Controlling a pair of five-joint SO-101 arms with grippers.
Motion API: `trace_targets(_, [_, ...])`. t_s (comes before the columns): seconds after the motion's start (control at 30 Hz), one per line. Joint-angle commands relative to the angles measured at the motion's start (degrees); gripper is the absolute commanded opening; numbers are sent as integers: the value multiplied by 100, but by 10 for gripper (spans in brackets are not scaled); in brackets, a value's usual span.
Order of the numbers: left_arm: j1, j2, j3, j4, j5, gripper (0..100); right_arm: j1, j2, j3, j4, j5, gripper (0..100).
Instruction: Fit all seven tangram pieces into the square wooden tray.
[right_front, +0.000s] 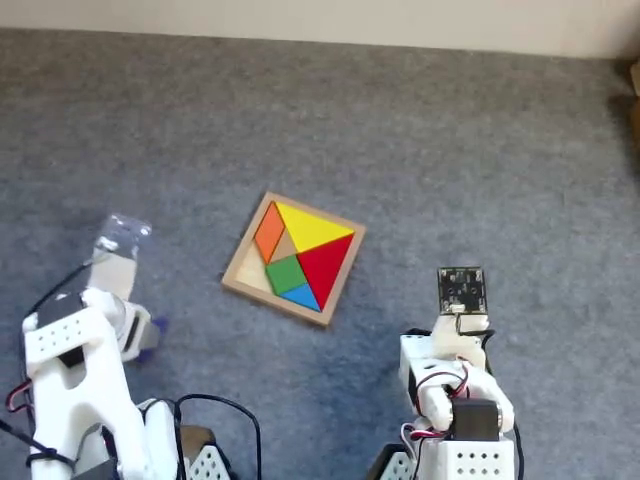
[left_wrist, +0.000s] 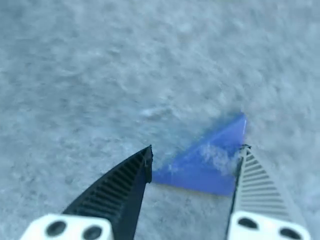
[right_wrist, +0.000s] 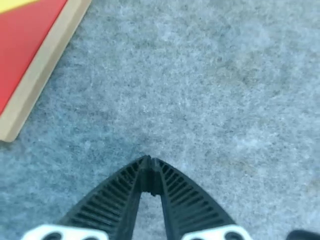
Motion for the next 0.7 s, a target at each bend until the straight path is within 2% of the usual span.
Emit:
trace_targets(0.0, [-31,-75,-690,-26,563,263,75,-31,629,-13,-26,5])
trace_targets(0.07, [-48,-110,-892,53,554,263,75,-31,629,-13,-26,5])
trace_targets(0.13, [-48,-110,-1156,536,229,263,75,-31,629,-13,-26,5])
trace_targets(0.3, [-57,-110,-1727,2127,-1002,263,75,-31,629,-13,-26,5])
trace_targets(0.4, [-198,-110,-1736,2514,-1996,263,75,-31,629,-13,-26,5])
trace_targets(0.53, [-567,-101,-1385,2180,-3279,263,75,-31,629,-13,-26,5])
trace_targets(0.67, [-655,-66,-646,1081,-3604,266,75,-31,629,-13,-26,5])
